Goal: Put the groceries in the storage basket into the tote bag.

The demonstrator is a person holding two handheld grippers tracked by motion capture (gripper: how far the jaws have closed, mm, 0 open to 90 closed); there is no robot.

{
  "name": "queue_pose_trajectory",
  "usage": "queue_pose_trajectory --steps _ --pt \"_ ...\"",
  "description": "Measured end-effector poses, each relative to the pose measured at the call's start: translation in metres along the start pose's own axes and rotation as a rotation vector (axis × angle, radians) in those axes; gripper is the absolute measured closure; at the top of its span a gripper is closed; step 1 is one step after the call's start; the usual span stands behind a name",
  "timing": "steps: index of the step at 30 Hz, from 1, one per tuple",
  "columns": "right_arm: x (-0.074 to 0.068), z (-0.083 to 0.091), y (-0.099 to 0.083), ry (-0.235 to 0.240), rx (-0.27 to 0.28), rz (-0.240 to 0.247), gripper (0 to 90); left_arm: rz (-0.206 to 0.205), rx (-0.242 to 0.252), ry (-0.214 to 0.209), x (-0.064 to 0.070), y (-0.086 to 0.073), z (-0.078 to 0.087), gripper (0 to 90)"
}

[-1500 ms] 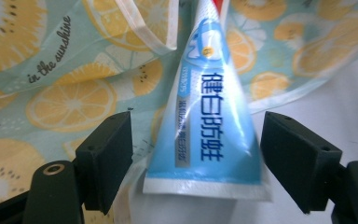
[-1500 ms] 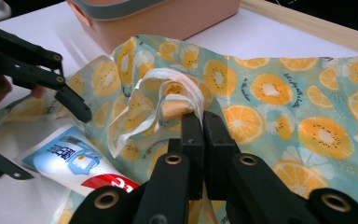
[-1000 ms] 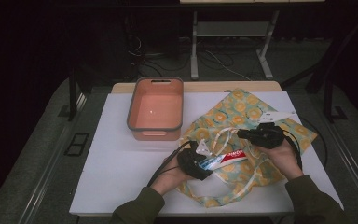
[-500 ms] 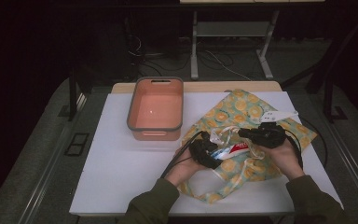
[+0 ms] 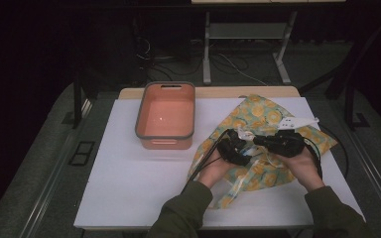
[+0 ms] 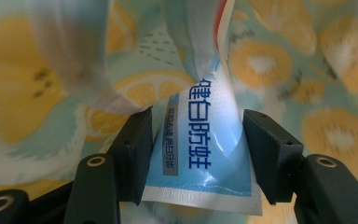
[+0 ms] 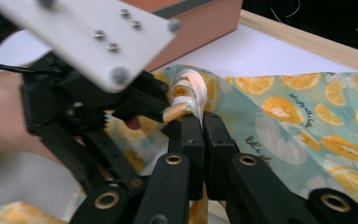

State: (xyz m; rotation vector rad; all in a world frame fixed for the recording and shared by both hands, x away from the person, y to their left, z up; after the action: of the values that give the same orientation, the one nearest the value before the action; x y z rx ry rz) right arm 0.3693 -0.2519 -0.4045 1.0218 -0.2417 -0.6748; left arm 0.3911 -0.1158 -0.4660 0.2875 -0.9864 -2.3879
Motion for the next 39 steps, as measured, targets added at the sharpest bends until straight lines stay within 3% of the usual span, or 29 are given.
queue_pose_trajectory --steps 4,8,10,14,17,20,25,32,36,39 --pt "0.002 0.001 -0.001 -0.006 0.001 -0.007 88.0 0.033 0.024 -0.009 -0.002 0.003 -0.005 42.7" --pt "0.003 0.003 -0.001 -0.007 0.004 -0.010 88.0 0.035 0.034 -0.027 -0.005 0.000 0.005 43.0" --pt "0.004 0.003 -0.001 -0.007 0.003 -0.013 88.0 0.047 0.044 -0.044 -0.008 -0.003 0.015 40.2" --pt "0.003 0.003 -0.001 -0.008 0.002 -0.013 88.0 0.025 0.034 -0.046 -0.013 -0.014 0.041 35.5" --pt "0.002 0.003 0.000 -0.006 0.002 -0.014 88.0 0.014 0.055 -0.041 -0.015 -0.027 0.067 35.5" --pt "-0.003 0.004 0.002 0.003 0.008 -0.003 88.0 0.012 0.074 -0.009 -0.019 -0.045 0.093 36.6" --pt "-0.010 0.004 0.003 0.017 0.002 0.005 88.0 0.021 0.054 0.061 -0.030 -0.075 0.116 36.8" --pt "-0.042 0.003 0.009 0.097 -0.006 0.060 87.9 0.082 0.005 0.117 -0.049 -0.103 0.119 35.1" --pt "-0.061 -0.008 -0.002 0.160 -0.065 0.089 87.9 0.092 -0.024 0.123 -0.056 -0.107 0.110 33.8" --pt "-0.068 -0.020 -0.015 0.178 -0.138 0.097 87.8 0.092 -0.040 0.134 -0.060 -0.109 0.102 33.6"
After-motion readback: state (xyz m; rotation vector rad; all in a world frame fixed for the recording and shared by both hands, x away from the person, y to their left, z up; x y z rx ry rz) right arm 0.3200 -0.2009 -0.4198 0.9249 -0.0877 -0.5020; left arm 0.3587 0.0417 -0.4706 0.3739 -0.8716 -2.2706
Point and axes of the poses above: each handheld gripper's, and its own axes: z roughly backward along the jaws, y roughly out of its top, x roughly to its right, the point moved 4 cm from there along -z, roughly forward along the jaws, and after that the axes turned 2 degrees about y, right-handed, at the moved point
